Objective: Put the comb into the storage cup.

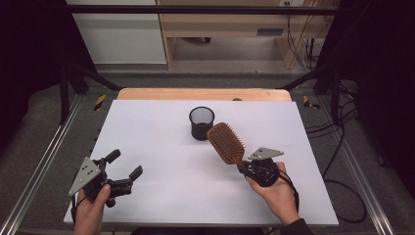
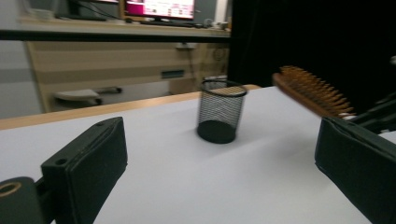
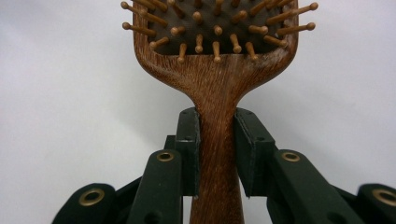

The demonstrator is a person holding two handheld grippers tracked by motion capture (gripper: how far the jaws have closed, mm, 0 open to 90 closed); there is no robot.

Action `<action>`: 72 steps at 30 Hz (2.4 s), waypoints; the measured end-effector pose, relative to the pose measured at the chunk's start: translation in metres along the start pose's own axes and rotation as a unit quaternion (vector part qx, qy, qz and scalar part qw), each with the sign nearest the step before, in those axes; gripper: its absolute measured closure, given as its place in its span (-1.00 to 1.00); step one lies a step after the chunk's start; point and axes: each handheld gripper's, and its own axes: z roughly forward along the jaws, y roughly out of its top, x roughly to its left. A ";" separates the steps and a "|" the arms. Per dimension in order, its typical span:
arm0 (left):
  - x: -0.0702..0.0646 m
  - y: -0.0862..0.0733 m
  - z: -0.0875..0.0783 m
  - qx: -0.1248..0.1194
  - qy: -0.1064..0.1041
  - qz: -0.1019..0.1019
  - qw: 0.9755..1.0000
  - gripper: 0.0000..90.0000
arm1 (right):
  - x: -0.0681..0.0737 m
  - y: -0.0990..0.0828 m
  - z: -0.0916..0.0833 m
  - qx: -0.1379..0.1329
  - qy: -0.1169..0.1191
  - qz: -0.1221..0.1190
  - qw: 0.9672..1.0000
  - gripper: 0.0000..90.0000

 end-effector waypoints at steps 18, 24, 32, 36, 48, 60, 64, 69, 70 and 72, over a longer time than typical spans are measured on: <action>-0.040 0.060 0.115 0.016 -0.107 -0.047 0.993 -0.88 | 0.013 0.027 0.003 -0.112 0.021 -0.020 0.993 0.62; -0.044 0.070 0.131 0.009 -0.110 -0.071 0.991 -0.88 | 0.018 0.037 0.004 -0.138 0.023 -0.023 0.990 0.62; -0.053 0.082 0.134 0.010 -0.126 -0.075 0.989 -0.89 | 0.030 0.043 -0.003 -0.181 0.032 -0.043 0.982 0.62; -0.055 0.085 0.133 0.005 -0.121 -0.077 0.990 -0.89 | 0.034 0.044 -0.006 -0.190 0.033 -0.044 0.980 0.62; -0.062 0.092 0.135 -0.001 -0.147 -0.107 0.983 -0.84 | 0.053 0.043 -0.006 -0.194 0.037 -0.057 0.979 0.62; -0.054 0.094 0.131 -0.009 -0.152 -0.160 0.975 -0.30 | 0.058 0.041 -0.003 -0.200 0.043 -0.064 0.977 0.62; -0.055 0.093 0.133 -0.003 -0.152 -0.164 0.975 -0.20 | 0.059 0.041 -0.004 -0.204 0.043 -0.065 0.976 0.62; -0.055 0.092 0.135 -0.002 -0.154 -0.182 0.971 -0.10 | 0.059 0.041 -0.004 -0.205 0.044 -0.064 0.976 0.62; -0.054 0.092 0.135 -0.001 -0.154 -0.187 0.970 -0.10 | 0.059 0.042 -0.004 -0.206 0.044 -0.064 0.976 0.62; -0.055 0.092 0.135 0.003 -0.153 -0.185 0.971 -0.09 | 0.059 0.041 -0.004 -0.206 0.044 -0.064 0.975 0.62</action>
